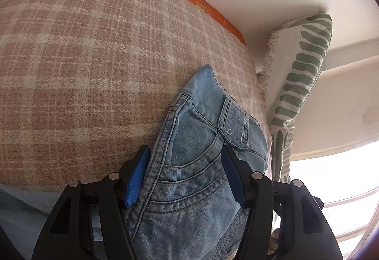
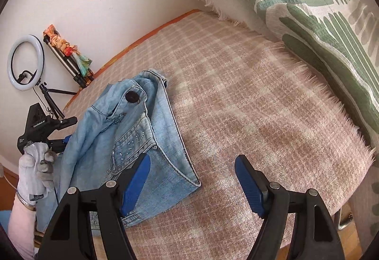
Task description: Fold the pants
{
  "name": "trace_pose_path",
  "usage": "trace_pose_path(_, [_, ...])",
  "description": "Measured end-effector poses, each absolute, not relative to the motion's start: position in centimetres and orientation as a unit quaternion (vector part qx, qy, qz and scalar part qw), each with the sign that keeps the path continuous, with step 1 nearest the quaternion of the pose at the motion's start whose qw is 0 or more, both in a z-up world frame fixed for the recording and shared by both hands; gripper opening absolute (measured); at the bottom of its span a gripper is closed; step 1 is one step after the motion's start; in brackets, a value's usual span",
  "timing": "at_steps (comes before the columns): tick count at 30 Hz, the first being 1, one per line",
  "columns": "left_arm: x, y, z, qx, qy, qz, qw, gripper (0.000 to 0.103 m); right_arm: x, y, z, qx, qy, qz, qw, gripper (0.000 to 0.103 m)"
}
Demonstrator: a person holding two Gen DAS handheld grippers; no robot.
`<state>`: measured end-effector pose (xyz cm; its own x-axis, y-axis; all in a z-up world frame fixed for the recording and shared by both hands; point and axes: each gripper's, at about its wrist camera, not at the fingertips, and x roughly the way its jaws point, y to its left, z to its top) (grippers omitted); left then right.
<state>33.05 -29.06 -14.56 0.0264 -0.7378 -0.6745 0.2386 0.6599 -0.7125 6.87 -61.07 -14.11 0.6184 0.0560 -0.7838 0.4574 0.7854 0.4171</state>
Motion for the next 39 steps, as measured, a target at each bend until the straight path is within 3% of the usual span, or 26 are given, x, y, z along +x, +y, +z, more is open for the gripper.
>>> trace_pose_path(2, [32.9, -28.9, -14.4, -0.206, 0.591, -0.357, 0.693, 0.033, 7.2, -60.6, -14.4, 0.301, 0.426, -0.114, 0.846, 0.076])
trace_pose_path(4, [32.7, -29.0, -14.2, -0.201, 0.584, -0.358, 0.7, 0.015, 7.6, -60.0, -14.3, 0.287, 0.429, -0.115, 0.849, 0.076])
trace_pose_path(11, [30.5, -30.3, -10.9, -0.174, 0.532, -0.389, 0.732, 0.012, 7.6, -58.7, -11.6, 0.237, 0.401, -0.129, 0.875, 0.076])
trace_pose_path(18, [22.8, -33.5, -6.0, -0.071, 0.472, -0.478, 0.737, 0.011, 6.9, -60.6, -9.7, 0.276, 0.356, -0.127, 0.884, 0.076])
trace_pose_path(29, [12.2, -37.7, -9.4, 0.079, 0.476, -0.554, 0.679, 0.007, 7.4, -61.9, -8.5, 0.345, 0.312, -0.06, 0.883, 0.076])
trace_pose_path(34, [11.9, -37.4, -10.2, 0.085, 0.489, -0.56, 0.663, 0.009, 10.4, -61.2, -8.7, 0.37, 0.328, -0.003, 0.869, 0.076])
trace_pose_path(35, [11.9, -36.9, -9.9, 0.092, 0.487, -0.559, 0.665, 0.014, 10.9, -61.3, -8.9, 0.379, 0.331, 0.008, 0.864, 0.076])
trace_pose_path(39, [12.7, -33.5, -7.7, 0.077, 0.471, -0.548, 0.687, 0.014, 12.7, -62.0, -9.6, 0.346, 0.361, -0.017, 0.866, 0.076])
